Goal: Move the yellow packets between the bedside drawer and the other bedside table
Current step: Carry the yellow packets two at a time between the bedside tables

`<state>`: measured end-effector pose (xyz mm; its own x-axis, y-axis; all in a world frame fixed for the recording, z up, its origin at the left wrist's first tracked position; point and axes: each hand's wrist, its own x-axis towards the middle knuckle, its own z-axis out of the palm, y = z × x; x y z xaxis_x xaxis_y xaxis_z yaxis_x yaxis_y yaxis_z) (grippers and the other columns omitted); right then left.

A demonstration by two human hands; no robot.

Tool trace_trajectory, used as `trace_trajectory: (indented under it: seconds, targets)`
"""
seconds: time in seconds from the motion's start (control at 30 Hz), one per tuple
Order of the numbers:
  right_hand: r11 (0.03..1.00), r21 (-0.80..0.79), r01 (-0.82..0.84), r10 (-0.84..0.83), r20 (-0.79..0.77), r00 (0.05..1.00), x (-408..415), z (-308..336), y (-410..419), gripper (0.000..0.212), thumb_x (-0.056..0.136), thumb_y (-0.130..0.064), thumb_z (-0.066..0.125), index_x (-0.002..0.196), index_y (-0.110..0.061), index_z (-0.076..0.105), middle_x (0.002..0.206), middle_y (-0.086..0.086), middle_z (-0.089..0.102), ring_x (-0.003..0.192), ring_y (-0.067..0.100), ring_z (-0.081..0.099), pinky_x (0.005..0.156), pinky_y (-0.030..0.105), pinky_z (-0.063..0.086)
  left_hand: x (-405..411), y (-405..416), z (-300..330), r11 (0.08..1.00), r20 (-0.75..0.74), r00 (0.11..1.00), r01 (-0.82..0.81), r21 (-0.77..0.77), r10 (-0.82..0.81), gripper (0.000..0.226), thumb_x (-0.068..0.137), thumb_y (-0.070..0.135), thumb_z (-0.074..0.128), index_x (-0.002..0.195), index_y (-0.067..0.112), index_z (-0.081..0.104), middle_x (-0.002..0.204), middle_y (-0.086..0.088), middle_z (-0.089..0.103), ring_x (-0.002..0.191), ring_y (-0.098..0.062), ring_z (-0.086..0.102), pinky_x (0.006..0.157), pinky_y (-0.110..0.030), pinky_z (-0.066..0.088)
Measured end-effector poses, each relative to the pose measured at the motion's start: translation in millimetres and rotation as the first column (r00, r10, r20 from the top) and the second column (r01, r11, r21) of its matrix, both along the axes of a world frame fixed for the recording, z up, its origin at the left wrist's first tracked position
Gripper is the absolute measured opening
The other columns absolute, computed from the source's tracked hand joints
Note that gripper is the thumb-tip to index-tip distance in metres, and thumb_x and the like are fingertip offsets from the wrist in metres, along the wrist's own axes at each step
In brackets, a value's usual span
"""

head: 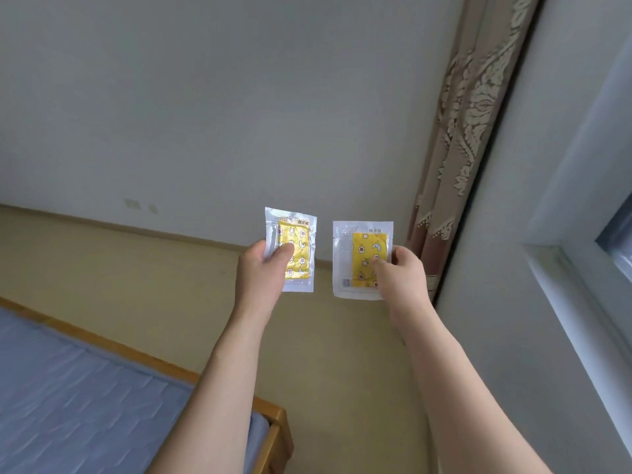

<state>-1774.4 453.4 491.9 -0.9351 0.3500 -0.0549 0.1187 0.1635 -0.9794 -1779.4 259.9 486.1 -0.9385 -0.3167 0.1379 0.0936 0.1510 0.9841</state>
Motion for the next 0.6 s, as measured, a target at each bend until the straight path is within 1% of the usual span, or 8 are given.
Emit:
trace_trajectory:
  seconds: [0.13,0.2,0.27,0.33,0.4,0.47,0.53,0.6]
  targets:
    - [0.998,-0.047,0.034,-0.033,0.02,0.999,-81,-7,15,0.019,0.088,-0.007,0.049,0.102,-0.001,0.06,0.105,0.014,0.068,0.077,0.019,0.057,0.069,0.033,0.046,-78,9,-9,0.999,-0.001,1.0,0.025,0.027,-0.025,0.029,0.085,0.029,0.066,0.091,0.001,0.062,0.076,0.002,0.055,0.071,-0.012,0.046,0.069,-0.03,0.037]
    - [0.998,-0.062,0.029,-0.027,0.024,0.999,-126,-10,16,0.021,0.089,-0.007,0.049,0.105,0.0,0.06,0.107,0.015,0.068,0.082,0.026,0.064,0.07,0.034,0.048,-119,10,-15,0.999,0.015,1.0,0.023,0.036,-0.024,0.029,0.083,0.032,0.068,0.089,0.004,0.063,0.079,0.003,0.057,0.073,-0.012,0.049,0.07,-0.031,0.039]
    - [0.997,-0.076,-0.004,0.005,0.015,1.0,-178,-12,11,0.024,0.089,-0.007,0.048,0.108,0.003,0.059,0.11,0.017,0.067,0.1,0.035,0.065,0.079,0.045,0.055,-165,6,-21,1.0,0.023,1.0,0.021,0.021,-0.021,0.028,0.078,0.039,0.068,0.084,0.012,0.061,0.081,0.004,0.054,0.074,-0.011,0.047,0.072,-0.032,0.038]
    - [0.994,-0.093,-0.058,0.058,-0.006,0.998,-233,-14,2,0.025,0.088,-0.005,0.047,0.108,0.005,0.058,0.112,0.02,0.066,0.104,0.039,0.061,0.087,0.054,0.052,-211,0,-22,1.0,0.007,1.0,0.002,-0.005,-0.001,0.03,0.076,0.041,0.067,0.082,0.013,0.059,0.08,0.004,0.05,0.074,-0.011,0.045,0.073,-0.031,0.036]
    - [0.987,-0.105,-0.12,0.119,-0.017,0.993,-293,-11,-12,0.023,0.088,-0.005,0.046,0.105,0.002,0.059,0.11,0.018,0.067,0.093,0.035,0.067,0.08,0.047,0.055,-260,-13,-18,0.998,-0.015,0.999,-0.053,-0.024,0.052,0.04,0.078,0.039,0.067,0.086,0.0,0.058,0.078,0.003,0.051,0.073,-0.011,0.045,0.072,-0.031,0.036]
    - [0.977,-0.12,-0.177,0.174,-0.035,0.984,-348,-3,-30,0.022,0.087,-0.004,0.046,0.104,0.002,0.059,0.107,0.019,0.066,0.077,0.025,0.059,0.068,0.035,0.048,-304,-30,-7,0.994,-0.011,0.995,-0.101,-0.034,0.101,0.035,0.079,0.036,0.067,0.089,0.003,0.062,0.077,0.001,0.055,0.072,-0.012,0.047,0.071,-0.031,0.038]
    - [0.961,-0.14,-0.237,0.231,-0.059,0.971,-401,4,-53,0.023,0.086,-0.003,0.045,0.103,0.006,0.057,0.094,0.022,0.064,0.074,0.019,0.051,0.064,0.032,0.041,-342,-51,3,0.986,-0.026,0.986,-0.165,-0.029,0.164,0.028,0.083,0.03,0.067,0.088,0.003,0.064,0.075,0.001,0.055,0.07,-0.013,0.047,0.07,-0.031,0.038]
    - [0.945,-0.143,-0.295,0.287,-0.075,0.955,-448,6,-83,0.022,0.085,-0.004,0.046,0.101,0.005,0.058,0.086,0.01,0.062,0.074,0.019,0.052,0.062,0.031,0.042,-376,-74,8,0.965,-0.047,0.964,-0.263,-0.001,0.263,0.025,0.086,0.024,0.069,0.082,0.0,0.061,0.071,0.001,0.049,0.067,-0.012,0.043,0.067,-0.028,0.036]
